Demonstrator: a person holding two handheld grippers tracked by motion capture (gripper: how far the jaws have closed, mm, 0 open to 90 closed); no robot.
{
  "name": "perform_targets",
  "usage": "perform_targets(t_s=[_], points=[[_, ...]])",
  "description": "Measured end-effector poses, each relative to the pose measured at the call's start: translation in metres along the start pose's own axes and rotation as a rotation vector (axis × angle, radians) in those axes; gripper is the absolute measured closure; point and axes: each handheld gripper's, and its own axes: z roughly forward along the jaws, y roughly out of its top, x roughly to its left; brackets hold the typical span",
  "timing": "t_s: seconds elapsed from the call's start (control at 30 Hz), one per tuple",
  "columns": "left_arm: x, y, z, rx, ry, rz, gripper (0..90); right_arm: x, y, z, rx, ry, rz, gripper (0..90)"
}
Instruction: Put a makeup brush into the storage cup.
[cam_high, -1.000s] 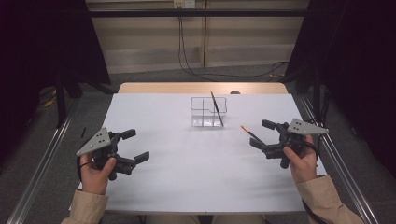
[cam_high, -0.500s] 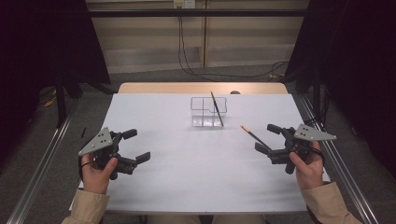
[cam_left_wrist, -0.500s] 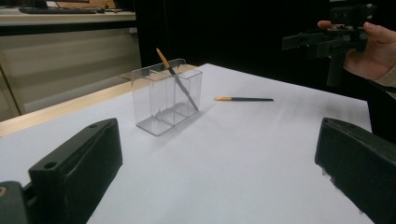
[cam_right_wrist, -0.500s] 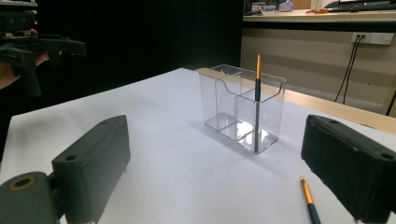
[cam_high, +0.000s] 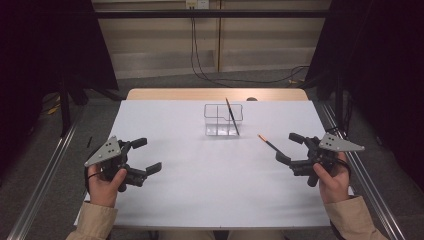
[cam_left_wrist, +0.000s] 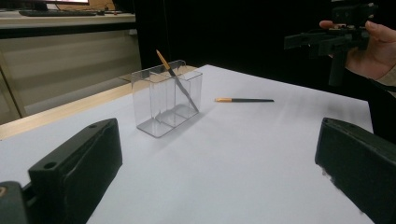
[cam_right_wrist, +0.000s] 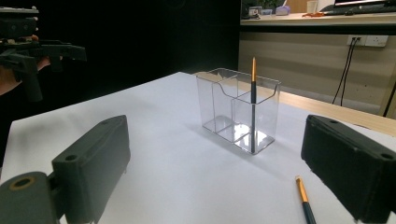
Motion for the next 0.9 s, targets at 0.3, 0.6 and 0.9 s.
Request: perform_targets(t_s=[0.3, 0.6, 0.9], points=[[-0.001, 0.0, 0.001, 0.003, -0.002, 0.002, 0.6, -0.002, -0.002, 0.0, 0.011, -0.012, -0.005, 7.6], [-0.001, 0.0, -0.001, 0.002, 0.003, -0.003, 0.6, -0.009, 0.0, 0.007, 0.03, -0.029, -0.007, 7.6], [-0.002, 0.0, -0.002, 0.004, 0.004, 0.0, 0.6, -0.018, 0.003, 0.02, 0.052, -0.043, -0.017, 7.6]])
